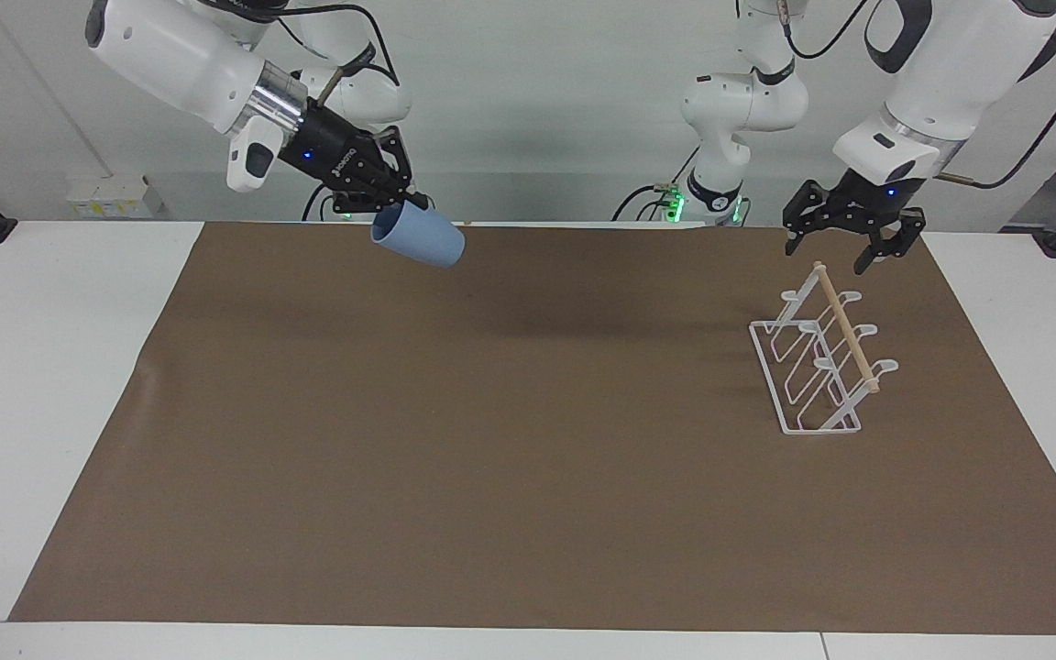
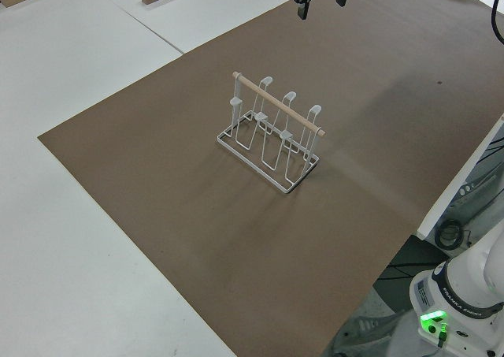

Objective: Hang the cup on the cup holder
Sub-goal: 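Carry the cup toward the left gripper while the left gripper approaches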

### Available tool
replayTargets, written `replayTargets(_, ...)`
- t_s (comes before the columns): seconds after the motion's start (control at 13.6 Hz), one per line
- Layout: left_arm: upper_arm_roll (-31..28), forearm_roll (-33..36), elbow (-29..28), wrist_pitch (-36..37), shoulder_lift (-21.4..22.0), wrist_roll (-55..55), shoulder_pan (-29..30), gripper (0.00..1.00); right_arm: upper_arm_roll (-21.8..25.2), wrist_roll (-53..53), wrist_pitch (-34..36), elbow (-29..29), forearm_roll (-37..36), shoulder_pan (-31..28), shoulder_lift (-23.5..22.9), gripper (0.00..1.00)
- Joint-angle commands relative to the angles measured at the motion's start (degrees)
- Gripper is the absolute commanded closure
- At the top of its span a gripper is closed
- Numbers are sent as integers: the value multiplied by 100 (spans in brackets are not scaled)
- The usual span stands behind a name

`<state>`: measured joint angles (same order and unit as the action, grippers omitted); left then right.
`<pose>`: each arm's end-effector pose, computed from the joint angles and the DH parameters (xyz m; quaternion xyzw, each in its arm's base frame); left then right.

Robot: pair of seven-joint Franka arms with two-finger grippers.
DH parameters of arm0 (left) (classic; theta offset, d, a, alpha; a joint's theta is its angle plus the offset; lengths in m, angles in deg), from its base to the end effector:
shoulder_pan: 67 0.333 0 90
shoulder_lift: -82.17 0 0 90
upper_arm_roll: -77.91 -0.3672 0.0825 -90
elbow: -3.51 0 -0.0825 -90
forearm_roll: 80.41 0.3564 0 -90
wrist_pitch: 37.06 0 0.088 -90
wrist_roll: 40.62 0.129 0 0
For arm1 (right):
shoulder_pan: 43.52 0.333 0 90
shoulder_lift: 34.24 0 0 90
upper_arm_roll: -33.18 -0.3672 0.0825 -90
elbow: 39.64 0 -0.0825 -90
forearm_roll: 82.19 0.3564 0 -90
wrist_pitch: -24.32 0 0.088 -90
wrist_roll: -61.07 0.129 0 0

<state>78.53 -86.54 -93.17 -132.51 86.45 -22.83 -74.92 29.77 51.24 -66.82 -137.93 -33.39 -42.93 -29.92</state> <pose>0.5016 -0.0885 0.6494 0.9728 -0.2238 0.0308 0.0506 0.4925 0.1318 0.6726 -0.9069 -0.0913 0.0016 0.4113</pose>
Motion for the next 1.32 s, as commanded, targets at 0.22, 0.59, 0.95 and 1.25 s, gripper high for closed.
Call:
replayTargets(0.22,0,-432,-35,-122,55,1873,-411,0,-37,1051,-665,-252,963,581,183,100)
replayTargets(0.59,52,-1336,-44,-114,64,2744,-500,0,-37,2159,-2441,-252,1237,1846,166,100)
replayTargets(0.95,245,-1724,-35,-96,90,4484,-509,0,-37,2617,-3005,-252,1237,2383,166,100)
replayTargets(1.25,570,-1830,18,-88,152,5461,-570,0,-37,2811,-3331,-278,1237,2595,166,100)
